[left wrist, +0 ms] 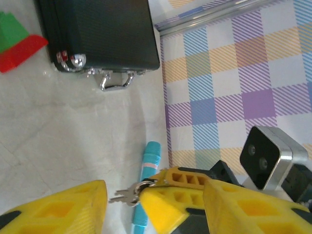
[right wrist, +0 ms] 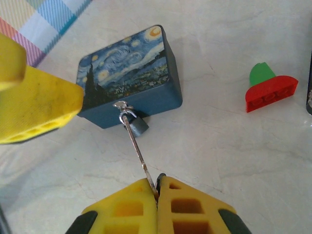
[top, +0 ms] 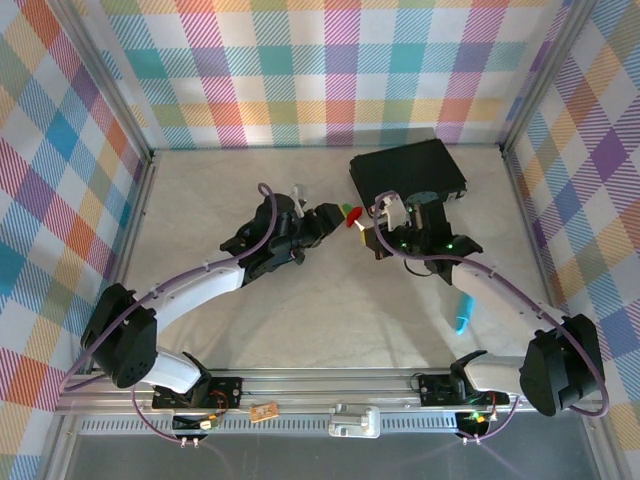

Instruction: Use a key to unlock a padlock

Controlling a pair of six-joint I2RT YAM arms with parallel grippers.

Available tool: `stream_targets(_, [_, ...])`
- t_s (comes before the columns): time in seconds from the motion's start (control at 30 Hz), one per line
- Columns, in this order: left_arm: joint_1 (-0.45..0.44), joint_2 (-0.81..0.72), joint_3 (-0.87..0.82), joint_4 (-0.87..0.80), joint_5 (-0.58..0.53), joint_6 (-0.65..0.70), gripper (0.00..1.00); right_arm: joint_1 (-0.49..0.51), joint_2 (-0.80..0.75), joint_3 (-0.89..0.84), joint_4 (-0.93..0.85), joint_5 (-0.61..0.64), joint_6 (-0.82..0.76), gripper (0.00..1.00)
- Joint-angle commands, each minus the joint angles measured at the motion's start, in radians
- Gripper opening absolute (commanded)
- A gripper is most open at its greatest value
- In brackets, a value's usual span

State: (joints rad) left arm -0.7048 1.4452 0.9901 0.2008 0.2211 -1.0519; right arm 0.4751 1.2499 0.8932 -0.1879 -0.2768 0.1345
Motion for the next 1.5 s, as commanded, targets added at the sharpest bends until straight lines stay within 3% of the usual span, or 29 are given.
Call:
stream_targets(0.0, [-0.027, 0.035, 0.040, 0.000, -0.055, -0.105, 0.52, 0.040, 0.018, 0.036, -0.042, 0.102, -0.055, 0.00])
stream_targets(0.17, [-0.045, 0.089, 0.042, 0.084, -0.061, -0.171, 0.48, 0.075, 0.013, 0.025, -0.032, 0.145, -0.056, 0.00])
stream_targets(0.5, [-0.065, 0.139, 0.032, 0.138, -0.078, -0.240, 0.32, 0.101, 0.014, 0.013, -0.003, 0.178, -0.065, 0.00])
stream_targets(0.93, [-0.067, 0.166, 0.045, 0.129, -0.093, -0.248, 0.16, 0.117, 0.024, 0.005, 0.012, 0.196, -0.090, 0.00])
stream_targets(1.13, [-0.066, 0.184, 0.050, 0.133, -0.089, -0.247, 0.00, 0.119, 0.017, 0.003, 0.008, 0.192, -0.101, 0.00])
stream_targets(1.3, [-0.066, 0.177, 0.032, 0.145, -0.101, -0.218, 0.00, 0.117, -0.014, -0.018, 0.043, 0.174, -0.078, 0.00])
stream_targets(1.4, [-0.058, 0.172, 0.023, 0.151, -0.102, -0.173, 0.00, 0.113, -0.042, -0.023, 0.048, 0.156, -0.049, 0.25])
stream_targets(1.47, [-0.051, 0.168, 0.017, 0.163, -0.095, -0.135, 0.00, 0.100, -0.065, -0.026, 0.052, 0.133, -0.024, 0.36])
